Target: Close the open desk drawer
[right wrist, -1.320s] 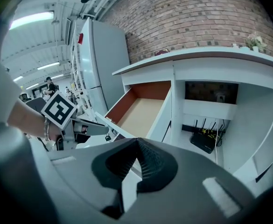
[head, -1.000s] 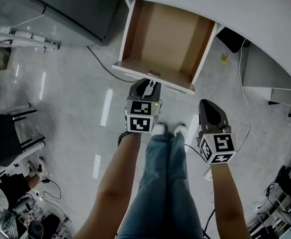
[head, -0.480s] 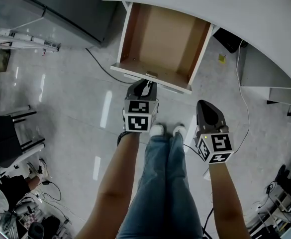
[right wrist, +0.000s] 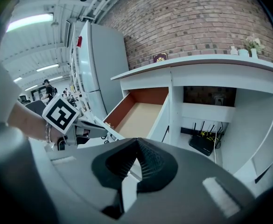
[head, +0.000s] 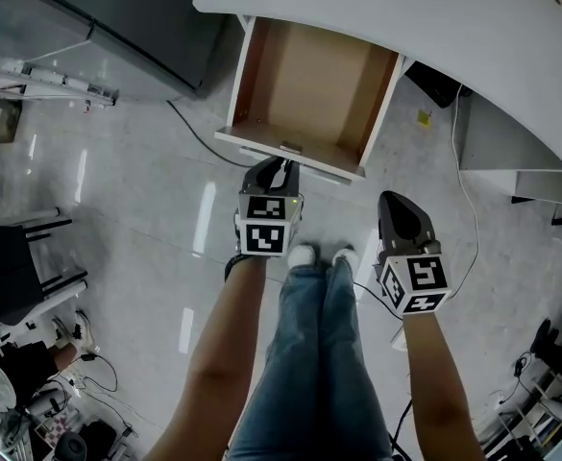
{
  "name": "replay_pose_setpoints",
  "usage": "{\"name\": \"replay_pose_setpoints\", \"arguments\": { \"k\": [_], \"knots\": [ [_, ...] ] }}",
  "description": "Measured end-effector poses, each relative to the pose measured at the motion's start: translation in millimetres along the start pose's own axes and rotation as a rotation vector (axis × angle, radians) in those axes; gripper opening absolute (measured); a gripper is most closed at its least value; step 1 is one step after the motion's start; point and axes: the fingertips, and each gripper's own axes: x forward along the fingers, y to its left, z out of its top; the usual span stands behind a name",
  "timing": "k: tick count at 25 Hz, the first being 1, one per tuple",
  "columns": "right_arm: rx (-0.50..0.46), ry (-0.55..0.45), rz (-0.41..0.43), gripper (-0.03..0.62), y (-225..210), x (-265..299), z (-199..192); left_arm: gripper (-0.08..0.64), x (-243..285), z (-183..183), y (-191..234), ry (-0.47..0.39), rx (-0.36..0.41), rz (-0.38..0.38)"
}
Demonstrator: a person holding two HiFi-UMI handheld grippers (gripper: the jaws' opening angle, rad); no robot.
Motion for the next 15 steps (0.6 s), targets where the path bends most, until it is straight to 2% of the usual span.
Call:
{"name": "replay_pose_setpoints", "arguments": {
  "k": [9, 15],
  "knots": [
    [0.004, 0.002, -0.006, -0.003, -7, 1, 5, 0.078, -5, 13, -3, -0.038, 0.007, -0.007],
    [0.005, 0.003, 0.0, -0.003, -9, 8, 11, 0.08, -10, 28, -4, -0.096, 0.023, -0.011]
  ]
}}
